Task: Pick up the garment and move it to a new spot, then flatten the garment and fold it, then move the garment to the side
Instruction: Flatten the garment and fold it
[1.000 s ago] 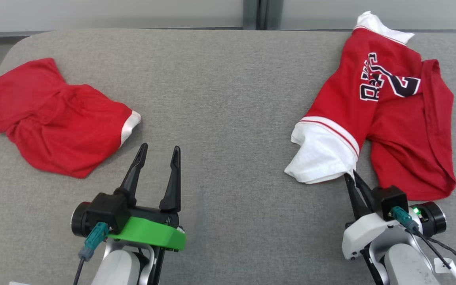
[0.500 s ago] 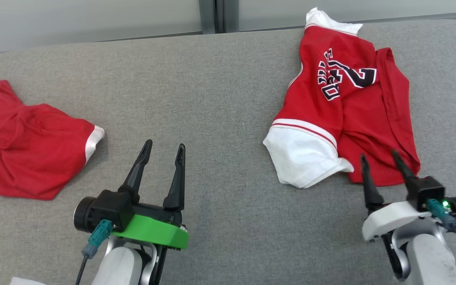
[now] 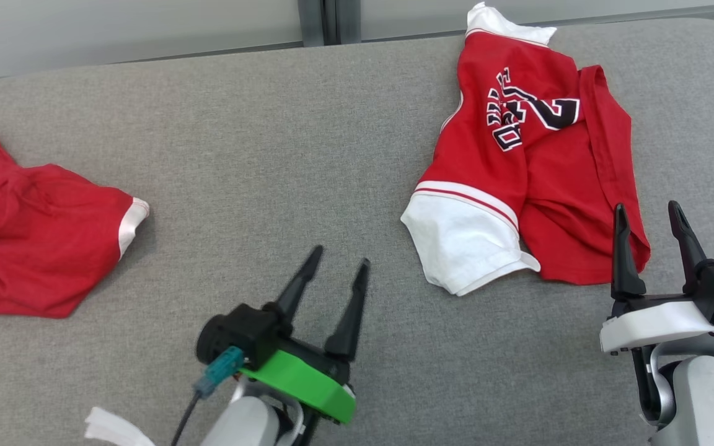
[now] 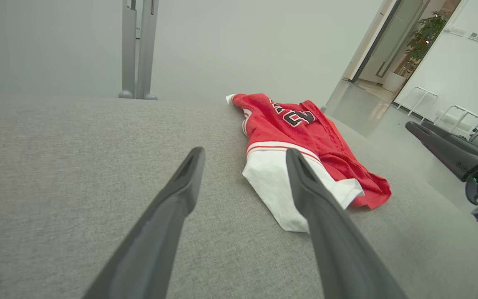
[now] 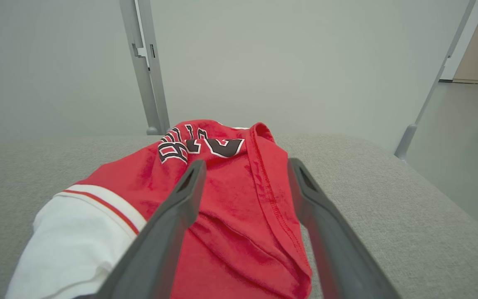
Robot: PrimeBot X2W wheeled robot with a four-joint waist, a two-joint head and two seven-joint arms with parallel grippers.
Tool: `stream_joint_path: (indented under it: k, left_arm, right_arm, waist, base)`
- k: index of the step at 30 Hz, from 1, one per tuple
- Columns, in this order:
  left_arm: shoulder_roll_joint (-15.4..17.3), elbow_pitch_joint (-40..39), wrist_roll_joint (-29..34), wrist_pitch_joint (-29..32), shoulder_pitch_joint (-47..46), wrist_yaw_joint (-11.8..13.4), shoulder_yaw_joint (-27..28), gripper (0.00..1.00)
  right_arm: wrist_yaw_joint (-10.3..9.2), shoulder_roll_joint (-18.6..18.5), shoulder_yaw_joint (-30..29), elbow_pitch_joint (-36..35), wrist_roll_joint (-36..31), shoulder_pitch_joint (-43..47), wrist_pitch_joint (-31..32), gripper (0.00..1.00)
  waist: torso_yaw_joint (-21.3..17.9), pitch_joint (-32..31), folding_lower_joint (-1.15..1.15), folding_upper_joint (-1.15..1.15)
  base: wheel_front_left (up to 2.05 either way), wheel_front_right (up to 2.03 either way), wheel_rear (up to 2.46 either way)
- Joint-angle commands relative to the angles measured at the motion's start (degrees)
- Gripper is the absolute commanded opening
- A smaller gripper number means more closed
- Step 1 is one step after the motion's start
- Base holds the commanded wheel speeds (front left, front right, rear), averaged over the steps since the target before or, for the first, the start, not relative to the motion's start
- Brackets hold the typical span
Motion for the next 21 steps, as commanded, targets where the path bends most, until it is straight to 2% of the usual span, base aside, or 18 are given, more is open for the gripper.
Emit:
stream_joint_path:
  k: [1,5,8,13,20,21]
  left_arm:
    - [0.2,2.3,-1.9,0.0,-1.6,-0.5,-2.9,1.00]
    - [0.2,9.2,-6.4,0.1,-5.7,-1.0,-10.9,1.00]
    - [0.2,13.0,-10.6,0.9,-8.9,-0.8,-14.6,1.00]
    - [0.2,18.3,-17.3,1.8,-14.2,1.9,-18.8,1.00]
    - [0.2,23.6,-22.1,2.2,-19.6,5.7,-24.9,1.00]
    - [0.2,25.0,-22.8,2.5,-20.9,7.1,-26.4,1.00]
  right_arm:
    - [-0.08,-0.1,0.2,-0.5,0.6,-0.2,-0.2,1.00]
    - [-0.08,-0.1,1.0,-1.0,0.7,-0.7,-0.2,1.00]
    - [-0.08,-0.1,1.8,-1.2,0.9,-1.0,-0.2,1.00]
    - [-0.08,-0.1,3.0,-1.4,1.4,-1.7,-0.2,1.00]
    - [-0.08,-0.1,3.9,-1.6,1.8,-2.0,-0.2,1.00]
    - [-0.08,-0.1,4.0,-1.7,1.9,-2.1,-0.2,1.00]
  waist:
    - [-0.6,0.7,0.00,0.00]
    - [-1.8,1.8,0.00,0.00]
    - [-3.0,2.6,0.00,0.00]
    - [-5.4,3.8,0.00,0.00]
    - [-7.5,4.7,0.00,0.00]
    - [-7.9,4.8,0.00,0.00]
  base:
    - [0.00,0.00,0.00]
    - [0.00,0.00,0.00]
    - [0.00,0.00,0.00]
    - [0.00,0.00,0.00]
    - [0.00,0.00,0.00]
    - [0.00,0.00,0.00]
